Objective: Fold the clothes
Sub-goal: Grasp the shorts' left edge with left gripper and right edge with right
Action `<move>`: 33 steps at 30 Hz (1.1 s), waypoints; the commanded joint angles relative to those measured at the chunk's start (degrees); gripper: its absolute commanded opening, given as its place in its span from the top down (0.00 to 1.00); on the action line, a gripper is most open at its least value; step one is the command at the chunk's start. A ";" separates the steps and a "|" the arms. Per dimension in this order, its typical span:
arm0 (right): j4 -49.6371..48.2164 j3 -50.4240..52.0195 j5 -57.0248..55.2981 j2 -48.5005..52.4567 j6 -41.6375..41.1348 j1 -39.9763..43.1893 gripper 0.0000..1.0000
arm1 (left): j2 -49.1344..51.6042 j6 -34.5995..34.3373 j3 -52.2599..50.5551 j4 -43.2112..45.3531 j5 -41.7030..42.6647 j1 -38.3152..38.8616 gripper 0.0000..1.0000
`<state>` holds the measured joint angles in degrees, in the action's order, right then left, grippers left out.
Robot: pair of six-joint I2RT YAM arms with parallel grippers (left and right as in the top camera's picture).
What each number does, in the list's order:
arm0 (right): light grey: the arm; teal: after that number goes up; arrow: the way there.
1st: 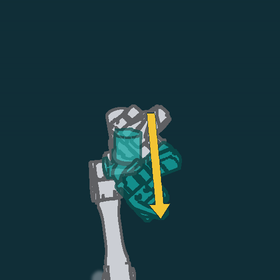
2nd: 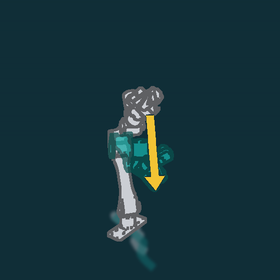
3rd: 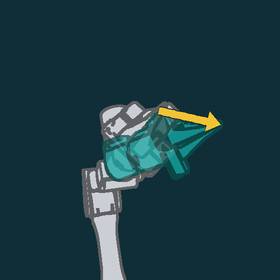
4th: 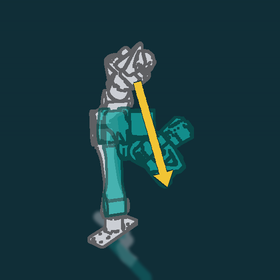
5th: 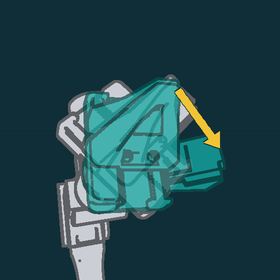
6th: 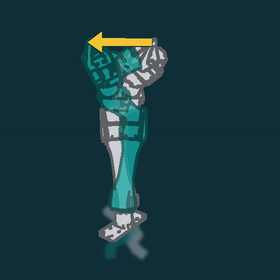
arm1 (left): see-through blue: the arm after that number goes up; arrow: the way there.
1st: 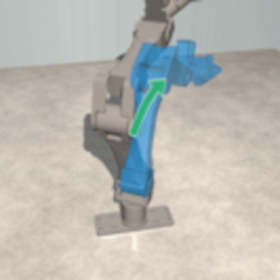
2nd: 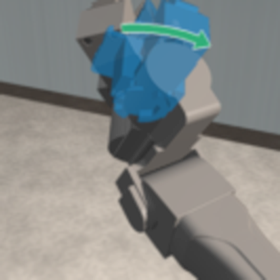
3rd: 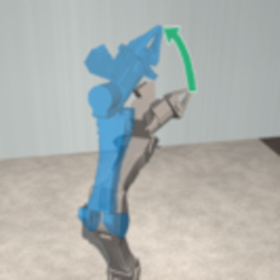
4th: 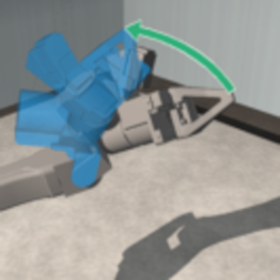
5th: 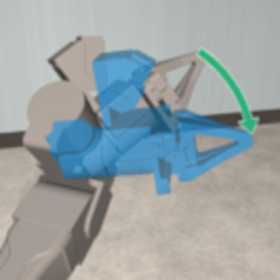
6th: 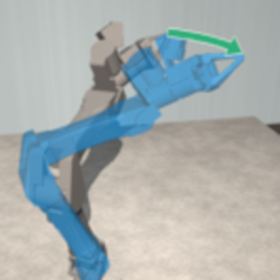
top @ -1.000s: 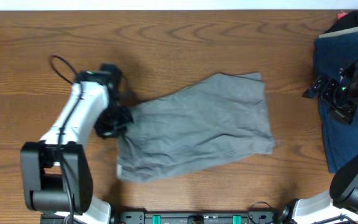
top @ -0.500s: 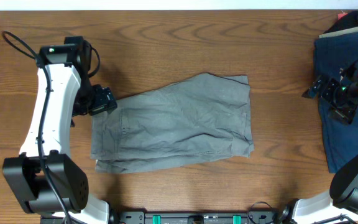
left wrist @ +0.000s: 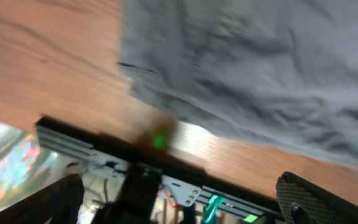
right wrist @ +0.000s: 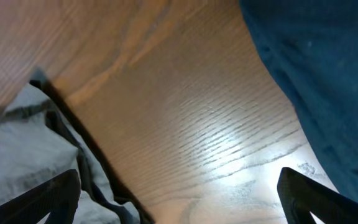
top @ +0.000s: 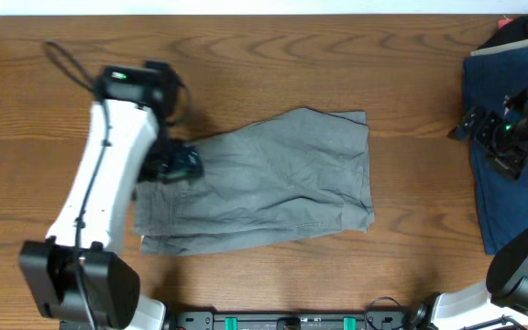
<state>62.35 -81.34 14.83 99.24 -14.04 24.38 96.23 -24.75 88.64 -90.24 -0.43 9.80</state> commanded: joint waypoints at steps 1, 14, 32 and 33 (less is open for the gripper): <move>-0.22 0.02 1.22 -1.38 -1.86 -0.42 0.01 | -0.42 -4.87 -6.86 4.76 1.33 6.23 0.00; 8.79 6.43 19.28 -1.38 10.91 -12.00 0.99 | -0.33 -9.86 -27.52 26.58 9.46 11.32 0.79; -12.15 25.00 9.40 -1.33 -4.39 -40.02 0.96 | -0.31 -10.05 -32.70 29.81 9.46 11.45 0.88; -12.55 25.20 9.11 -1.31 -4.46 -40.24 0.96 | -0.31 -10.08 -34.01 31.15 9.49 11.45 0.89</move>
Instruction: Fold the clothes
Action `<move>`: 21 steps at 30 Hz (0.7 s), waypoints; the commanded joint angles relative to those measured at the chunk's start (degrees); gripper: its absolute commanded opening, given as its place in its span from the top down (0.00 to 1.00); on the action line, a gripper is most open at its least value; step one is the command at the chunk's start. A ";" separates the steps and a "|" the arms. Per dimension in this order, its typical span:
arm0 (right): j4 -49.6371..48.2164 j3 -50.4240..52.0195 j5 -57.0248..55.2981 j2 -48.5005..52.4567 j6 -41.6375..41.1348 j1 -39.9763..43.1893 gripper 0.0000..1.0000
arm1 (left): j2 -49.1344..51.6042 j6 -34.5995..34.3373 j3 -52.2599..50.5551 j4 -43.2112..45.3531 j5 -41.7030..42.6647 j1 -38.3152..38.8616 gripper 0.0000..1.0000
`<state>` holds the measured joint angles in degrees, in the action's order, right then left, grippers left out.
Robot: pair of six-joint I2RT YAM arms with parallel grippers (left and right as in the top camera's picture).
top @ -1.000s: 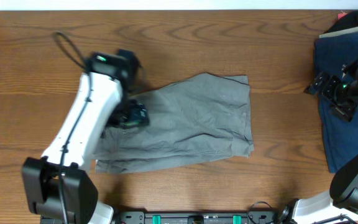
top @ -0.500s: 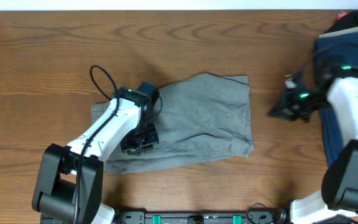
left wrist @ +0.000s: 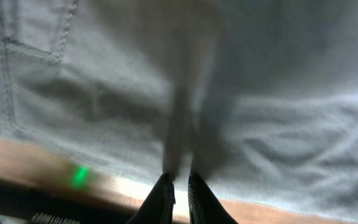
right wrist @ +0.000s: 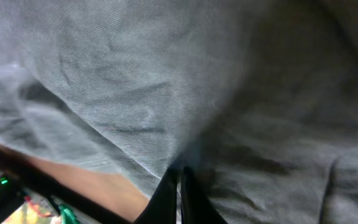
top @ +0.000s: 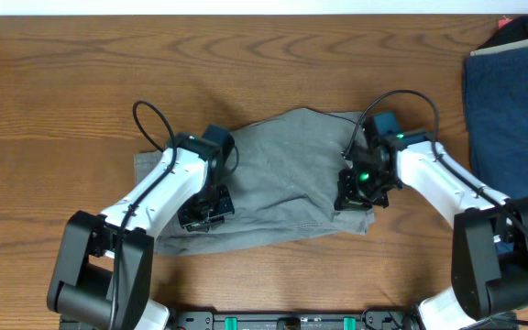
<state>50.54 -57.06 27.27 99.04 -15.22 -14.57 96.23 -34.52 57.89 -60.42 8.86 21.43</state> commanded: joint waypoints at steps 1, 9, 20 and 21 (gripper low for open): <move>-1.05 1.14 -3.89 -1.03 -3.74 -1.38 0.96 | -0.31 -0.31 -4.63 2.67 0.20 -0.20 0.88; 0.46 1.57 -15.10 -0.90 -8.74 0.57 0.96 | -0.33 -0.28 -11.43 6.05 0.09 -0.24 0.89; 10.40 -4.20 -22.01 -1.25 -8.96 12.13 0.99 | -4.02 -4.20 -9.29 -5.01 -8.41 -0.24 0.94; 12.66 -6.10 -21.99 -1.51 -8.94 13.05 0.99 | -5.73 -4.17 -8.46 -6.36 -9.31 -0.24 0.94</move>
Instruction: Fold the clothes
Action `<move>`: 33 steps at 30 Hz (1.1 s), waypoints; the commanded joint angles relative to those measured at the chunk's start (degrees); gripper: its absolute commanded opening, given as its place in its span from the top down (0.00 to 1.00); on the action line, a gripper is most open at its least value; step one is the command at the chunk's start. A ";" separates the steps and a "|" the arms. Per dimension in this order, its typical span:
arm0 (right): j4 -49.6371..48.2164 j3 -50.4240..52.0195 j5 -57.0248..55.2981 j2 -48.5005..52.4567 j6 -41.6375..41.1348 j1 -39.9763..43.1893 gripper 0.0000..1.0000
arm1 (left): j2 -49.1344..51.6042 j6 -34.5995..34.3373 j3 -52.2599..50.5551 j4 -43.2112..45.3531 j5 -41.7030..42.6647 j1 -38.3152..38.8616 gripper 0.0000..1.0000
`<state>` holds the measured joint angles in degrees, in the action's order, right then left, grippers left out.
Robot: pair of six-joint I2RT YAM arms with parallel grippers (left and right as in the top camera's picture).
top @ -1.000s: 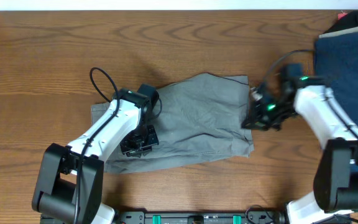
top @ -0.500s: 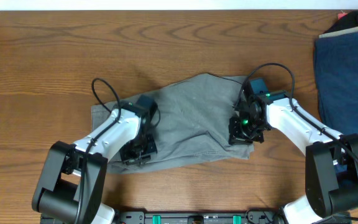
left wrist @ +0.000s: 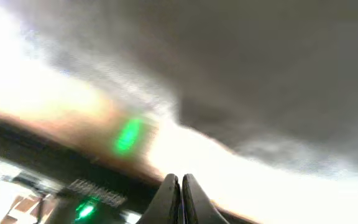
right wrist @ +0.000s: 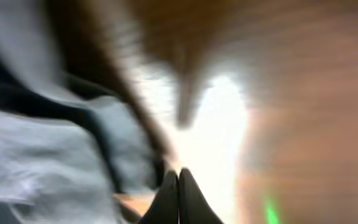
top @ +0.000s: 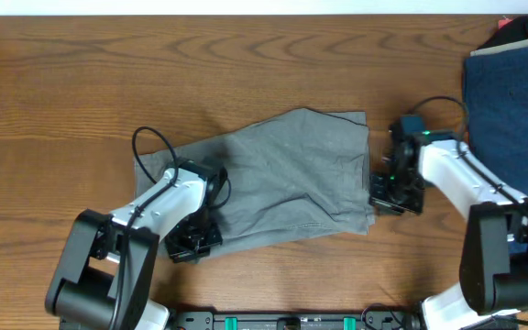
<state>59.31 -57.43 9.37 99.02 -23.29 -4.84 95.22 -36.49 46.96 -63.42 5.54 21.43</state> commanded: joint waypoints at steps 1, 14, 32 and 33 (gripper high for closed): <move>6.01 -7.67 -4.00 -1.88 -0.76 4.00 0.99 | -6.43 -2.16 3.08 -4.07 -6.25 -0.22 0.94; 6.16 -11.87 13.14 -6.43 12.31 -8.76 0.57 | -19.98 -1.70 4.48 5.25 -1.62 -0.22 0.63; 0.48 4.26 0.96 -6.38 -1.66 -14.67 0.39 | -2.91 -0.66 4.11 12.46 -1.27 -0.24 0.21; -0.28 4.85 0.92 -6.38 -2.03 -14.67 0.38 | -2.32 -0.66 4.11 12.92 -1.27 -0.24 0.21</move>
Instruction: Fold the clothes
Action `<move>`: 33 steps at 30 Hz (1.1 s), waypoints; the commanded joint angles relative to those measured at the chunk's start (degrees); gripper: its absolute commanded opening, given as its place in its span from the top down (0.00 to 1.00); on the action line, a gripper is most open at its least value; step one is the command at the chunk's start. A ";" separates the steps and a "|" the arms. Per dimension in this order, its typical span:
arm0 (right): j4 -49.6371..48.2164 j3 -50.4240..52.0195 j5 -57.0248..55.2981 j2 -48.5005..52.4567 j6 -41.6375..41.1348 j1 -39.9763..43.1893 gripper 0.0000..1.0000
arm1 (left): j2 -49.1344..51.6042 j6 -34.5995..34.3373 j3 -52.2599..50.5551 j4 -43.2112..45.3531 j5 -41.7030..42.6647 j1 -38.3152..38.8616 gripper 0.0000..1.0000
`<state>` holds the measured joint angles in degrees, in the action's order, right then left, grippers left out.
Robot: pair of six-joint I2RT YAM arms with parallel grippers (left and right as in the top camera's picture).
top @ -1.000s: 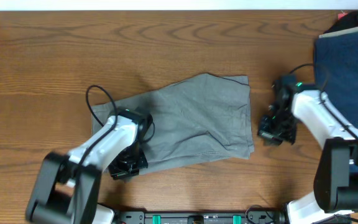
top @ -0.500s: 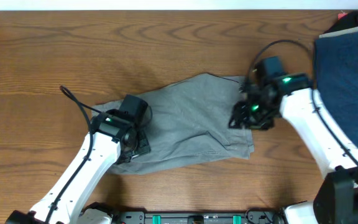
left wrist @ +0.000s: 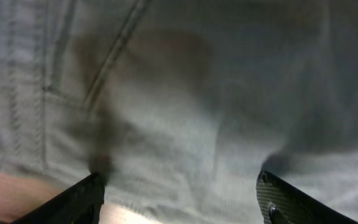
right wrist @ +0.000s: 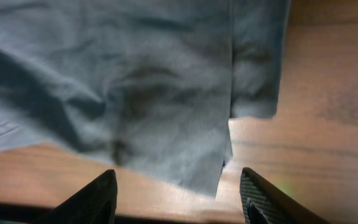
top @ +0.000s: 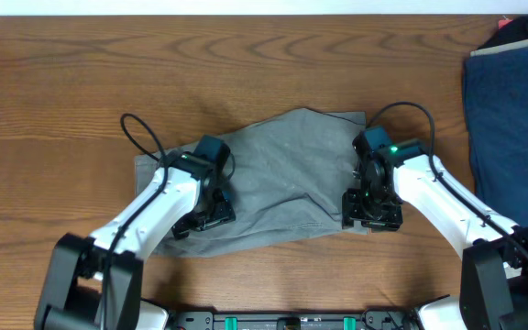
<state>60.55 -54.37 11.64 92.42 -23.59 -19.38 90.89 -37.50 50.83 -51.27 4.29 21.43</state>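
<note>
Grey shorts (top: 282,174) lie flat and folded in the middle of the wooden table (top: 264,64). My left gripper (top: 205,213) hovers over their left front part, open; in the left wrist view grey fabric (left wrist: 185,93) with a seam fills the space between the spread fingers of the left gripper (left wrist: 179,205). My right gripper (top: 367,209) is over the front right corner, open. The right wrist view shows that corner (right wrist: 216,174) and bare wood between the fingers of the right gripper (right wrist: 180,202).
A dark blue garment (top: 511,119) lies along the table's right edge, with a dark item (top: 521,32) at the far right corner. Bare wood surrounds the shorts on all sides.
Both grippers were shut, the left at the shorts' front left edge, the right just off their right edge. Both are now open and stand inward over the fabric.
First my left gripper was open at the shorts' left end and my right one open over the blue garment. Then both were shut on the grey fabric, left and right. Then they were shut at its edges. Now both are open above the shorts, which lie much as before.
</note>
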 commanded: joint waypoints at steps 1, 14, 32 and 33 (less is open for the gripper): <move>-2.71 2.49 -1.31 0.22 -1.75 -0.13 0.38 | 2.54 0.35 0.24 1.14 -0.04 -0.24 0.21; -8.39 5.31 -2.45 0.22 -3.39 0.46 0.99 | 3.63 2.19 0.24 0.74 -0.04 -0.24 0.21; 10.73 -9.64 -17.25 0.15 -2.95 10.97 0.93 | 3.58 3.08 0.28 -7.69 -3.82 -0.24 0.94; 11.06 -9.64 -17.29 0.15 -2.95 10.99 0.84 | 3.48 2.12 0.35 -8.46 -4.90 -0.24 0.94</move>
<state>70.98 -63.33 -2.92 92.49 -26.85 -8.69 94.02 -33.30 50.83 -58.15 2.55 21.43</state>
